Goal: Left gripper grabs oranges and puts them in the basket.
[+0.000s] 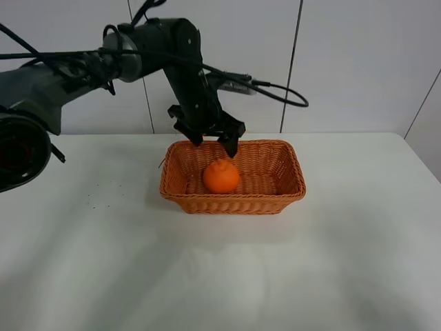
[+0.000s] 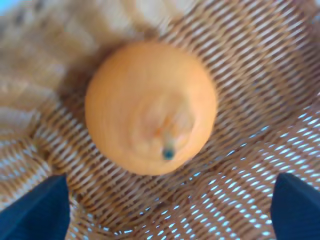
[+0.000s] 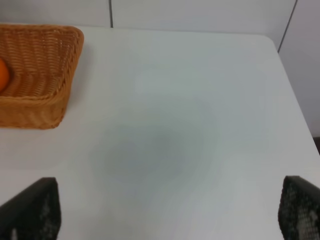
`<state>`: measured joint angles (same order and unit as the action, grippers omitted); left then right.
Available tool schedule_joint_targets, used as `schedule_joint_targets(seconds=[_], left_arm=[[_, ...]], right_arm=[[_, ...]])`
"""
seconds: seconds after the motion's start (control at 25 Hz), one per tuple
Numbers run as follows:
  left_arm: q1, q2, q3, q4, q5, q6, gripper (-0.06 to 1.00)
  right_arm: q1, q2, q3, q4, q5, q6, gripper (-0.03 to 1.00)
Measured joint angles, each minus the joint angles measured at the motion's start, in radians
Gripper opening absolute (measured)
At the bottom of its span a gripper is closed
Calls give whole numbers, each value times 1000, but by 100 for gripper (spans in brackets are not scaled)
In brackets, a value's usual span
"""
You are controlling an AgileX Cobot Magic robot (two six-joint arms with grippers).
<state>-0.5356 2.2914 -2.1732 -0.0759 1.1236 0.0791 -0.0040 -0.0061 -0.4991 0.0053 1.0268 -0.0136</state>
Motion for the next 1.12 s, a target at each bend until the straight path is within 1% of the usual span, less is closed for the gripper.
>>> schedule_joint_targets(seconds=[0.16, 0.28, 0.44, 0.8, 0.88, 0.96, 1.12], left_arm=[[16, -37, -13, 14, 8, 12, 92], [59, -39, -15, 17, 21, 14, 92], [157, -37, -15, 25, 27, 23, 92], [415, -37, -15, 32, 16, 37, 92], [459, -37, -13, 35, 14, 37, 92], [486, -37, -1, 36, 8, 37, 92], [517, -37, 44, 36, 0, 37, 92]], right_arm=[[0, 0, 0, 0, 0, 0, 69], [0, 0, 0, 0, 0, 0, 69], [0, 0, 0, 0, 0, 0, 69], [0, 0, 0, 0, 0, 0, 69], [0, 0, 0, 0, 0, 0, 69], [0, 0, 0, 0, 0, 0, 69], [0, 0, 0, 0, 0, 0, 69]])
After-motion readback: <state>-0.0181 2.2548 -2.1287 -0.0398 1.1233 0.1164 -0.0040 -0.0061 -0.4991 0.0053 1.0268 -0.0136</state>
